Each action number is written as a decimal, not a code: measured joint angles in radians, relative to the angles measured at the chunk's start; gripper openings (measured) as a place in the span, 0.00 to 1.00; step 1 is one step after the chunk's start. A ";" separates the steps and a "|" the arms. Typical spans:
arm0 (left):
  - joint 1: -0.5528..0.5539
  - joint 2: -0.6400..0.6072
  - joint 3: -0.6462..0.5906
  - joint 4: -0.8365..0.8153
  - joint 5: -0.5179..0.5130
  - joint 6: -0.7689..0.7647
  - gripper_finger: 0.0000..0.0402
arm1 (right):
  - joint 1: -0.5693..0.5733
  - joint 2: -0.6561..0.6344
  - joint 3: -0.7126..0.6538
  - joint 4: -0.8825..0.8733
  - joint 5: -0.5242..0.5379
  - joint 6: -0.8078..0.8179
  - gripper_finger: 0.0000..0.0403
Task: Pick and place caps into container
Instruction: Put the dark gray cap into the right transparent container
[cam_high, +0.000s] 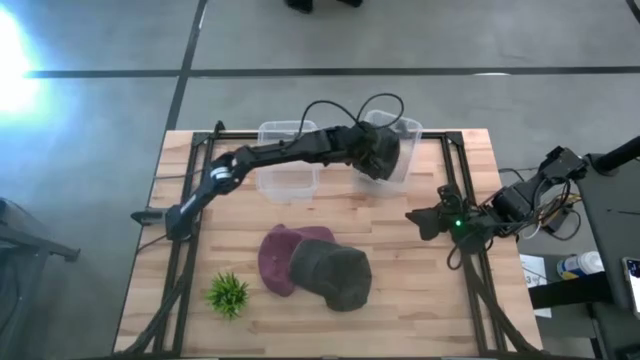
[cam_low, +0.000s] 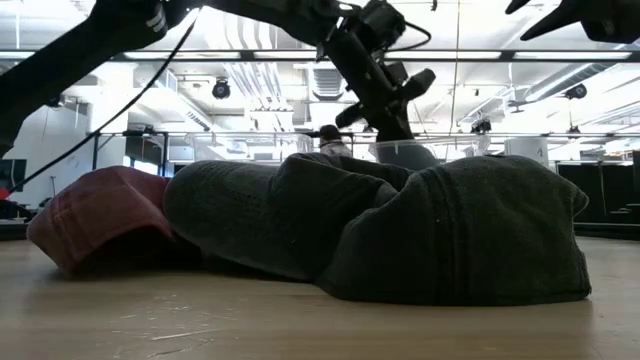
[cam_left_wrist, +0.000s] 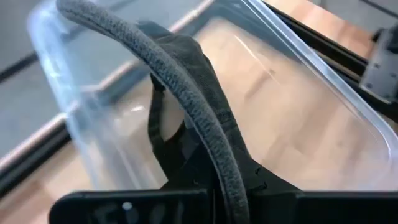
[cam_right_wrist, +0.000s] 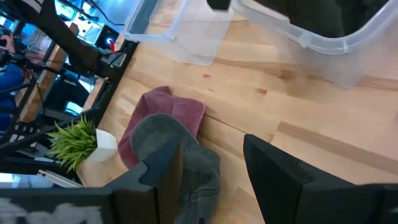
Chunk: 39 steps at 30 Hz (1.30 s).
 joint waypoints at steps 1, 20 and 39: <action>0.002 0.001 0.015 -0.020 -0.017 0.000 0.05 | 0.003 0.003 0.000 0.000 0.000 0.002 0.41; -0.046 -0.190 0.002 -0.252 -0.060 0.160 0.46 | 0.011 0.027 -0.013 -0.001 -0.088 -0.003 0.41; -0.380 -0.680 -0.841 -0.249 0.130 -0.436 0.46 | 0.008 0.204 -0.431 0.939 -0.342 0.078 0.41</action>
